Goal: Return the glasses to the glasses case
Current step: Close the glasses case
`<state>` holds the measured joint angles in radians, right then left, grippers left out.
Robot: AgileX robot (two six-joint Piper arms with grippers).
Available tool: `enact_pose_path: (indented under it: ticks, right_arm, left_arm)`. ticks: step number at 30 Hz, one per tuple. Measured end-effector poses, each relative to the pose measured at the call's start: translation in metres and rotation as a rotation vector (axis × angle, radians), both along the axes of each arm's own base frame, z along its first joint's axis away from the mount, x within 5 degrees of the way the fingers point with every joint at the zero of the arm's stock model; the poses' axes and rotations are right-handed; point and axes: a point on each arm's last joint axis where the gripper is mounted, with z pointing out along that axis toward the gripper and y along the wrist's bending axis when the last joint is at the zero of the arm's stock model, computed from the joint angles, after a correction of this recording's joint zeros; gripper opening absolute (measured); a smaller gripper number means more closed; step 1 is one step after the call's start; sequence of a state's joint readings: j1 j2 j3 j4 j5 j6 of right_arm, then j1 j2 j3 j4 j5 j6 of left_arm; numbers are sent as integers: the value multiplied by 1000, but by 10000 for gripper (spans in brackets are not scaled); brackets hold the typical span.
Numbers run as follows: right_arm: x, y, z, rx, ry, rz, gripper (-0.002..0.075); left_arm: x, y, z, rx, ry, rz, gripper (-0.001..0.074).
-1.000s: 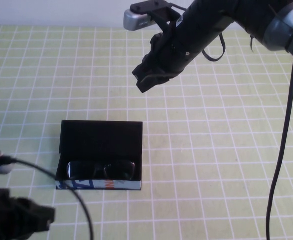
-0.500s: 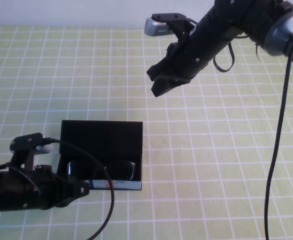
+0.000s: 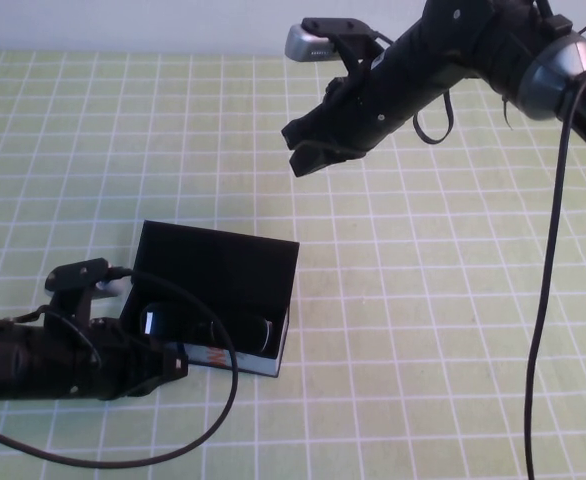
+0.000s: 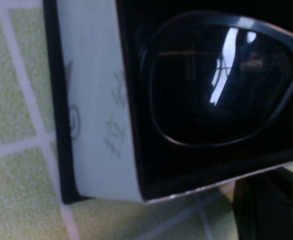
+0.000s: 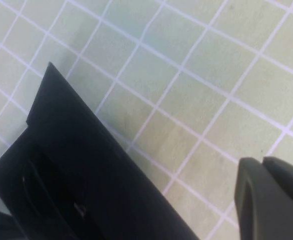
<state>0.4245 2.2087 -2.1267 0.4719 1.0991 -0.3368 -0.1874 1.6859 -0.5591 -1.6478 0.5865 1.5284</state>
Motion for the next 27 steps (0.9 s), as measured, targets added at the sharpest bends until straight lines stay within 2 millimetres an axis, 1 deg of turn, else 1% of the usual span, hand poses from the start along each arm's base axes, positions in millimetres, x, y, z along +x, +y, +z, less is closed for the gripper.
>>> enact_pose_path:
  ticks: [3, 5, 10, 13, 15, 18, 23, 27]
  right_arm:
    - [2, 1, -5, 1, 4, -5, -11]
    - [6, 2, -14, 0, 15, -13, -11]
    - [18, 7, -55, -21, 62, -33, -11]
    - [23, 8, -76, -36, 97, -39, -11]
    - [23, 9, -86, -46, 127, -31, -11]
    - [19, 10, -93, -47, 183, -10, -11]
    - [11, 12, -91, -24, 263, 42, -11]
    - [7, 15, -88, 17, 286, 80, -11]
  left_arm:
    - [1, 0, -1, -1, -3, -6, -2]
    - [1, 0, -1, 0, -3, -8, -2]
    - [0, -1, -1, -4, -5, -14, -2]
    - [0, -1, -1, -3, -4, -14, -2]
    - [0, -1, -1, -4, -2, -15, -2]
    - [0, -1, -2, -7, -1, -16, -2]
    - [0, -1, -1, -9, -1, -18, -2]
    - [0, -1, -1, -10, -1, -17, -2]
